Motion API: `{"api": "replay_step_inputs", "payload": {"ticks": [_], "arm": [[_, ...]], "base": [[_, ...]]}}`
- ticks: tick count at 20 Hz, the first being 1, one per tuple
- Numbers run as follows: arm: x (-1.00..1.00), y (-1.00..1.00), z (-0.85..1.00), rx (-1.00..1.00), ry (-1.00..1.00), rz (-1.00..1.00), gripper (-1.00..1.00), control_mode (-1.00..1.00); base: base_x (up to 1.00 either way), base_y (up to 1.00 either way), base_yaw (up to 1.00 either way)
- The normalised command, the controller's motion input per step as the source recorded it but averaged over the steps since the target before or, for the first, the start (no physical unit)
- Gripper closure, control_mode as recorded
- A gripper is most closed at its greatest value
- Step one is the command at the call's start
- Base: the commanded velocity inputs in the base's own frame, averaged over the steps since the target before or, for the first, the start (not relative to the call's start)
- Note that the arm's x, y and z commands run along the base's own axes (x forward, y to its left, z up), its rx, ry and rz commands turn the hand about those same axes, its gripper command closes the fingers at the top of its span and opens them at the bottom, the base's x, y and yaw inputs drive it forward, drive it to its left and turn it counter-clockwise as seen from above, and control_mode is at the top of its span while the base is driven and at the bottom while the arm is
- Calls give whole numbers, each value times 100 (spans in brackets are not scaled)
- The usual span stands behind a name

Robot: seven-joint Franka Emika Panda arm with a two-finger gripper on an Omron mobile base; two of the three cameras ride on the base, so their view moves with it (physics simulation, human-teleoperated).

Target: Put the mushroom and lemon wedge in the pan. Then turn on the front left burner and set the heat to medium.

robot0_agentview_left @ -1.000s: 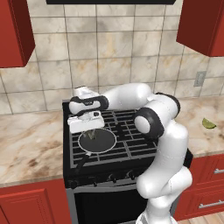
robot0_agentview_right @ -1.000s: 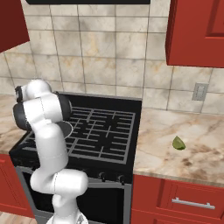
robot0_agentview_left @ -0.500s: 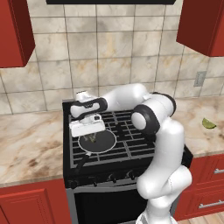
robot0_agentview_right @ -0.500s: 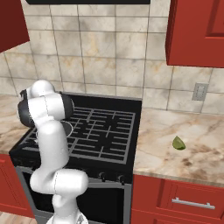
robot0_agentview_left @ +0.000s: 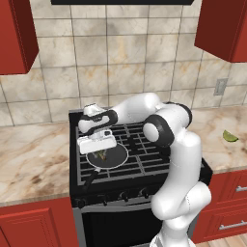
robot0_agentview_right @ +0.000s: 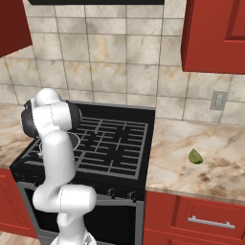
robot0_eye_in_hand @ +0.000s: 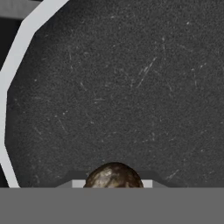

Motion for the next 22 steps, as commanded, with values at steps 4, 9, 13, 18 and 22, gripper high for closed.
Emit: {"api": "replay_step_inputs", "payload": {"ticks": [4,9,13,18,22], "arm": [[0,0,-3,0,0,0,100,-100],[0,0,-3,0,0,0,100,-100],[0,5,-5,0,0,0,-100,-100],[0,2,-2,0,0,0,-100,-100],[0,0,0,0,0,0,-100,-100]], "base": [[0,0,0],[0,0,0],[0,0,0],[0,0,0],[0,0,0]]}}
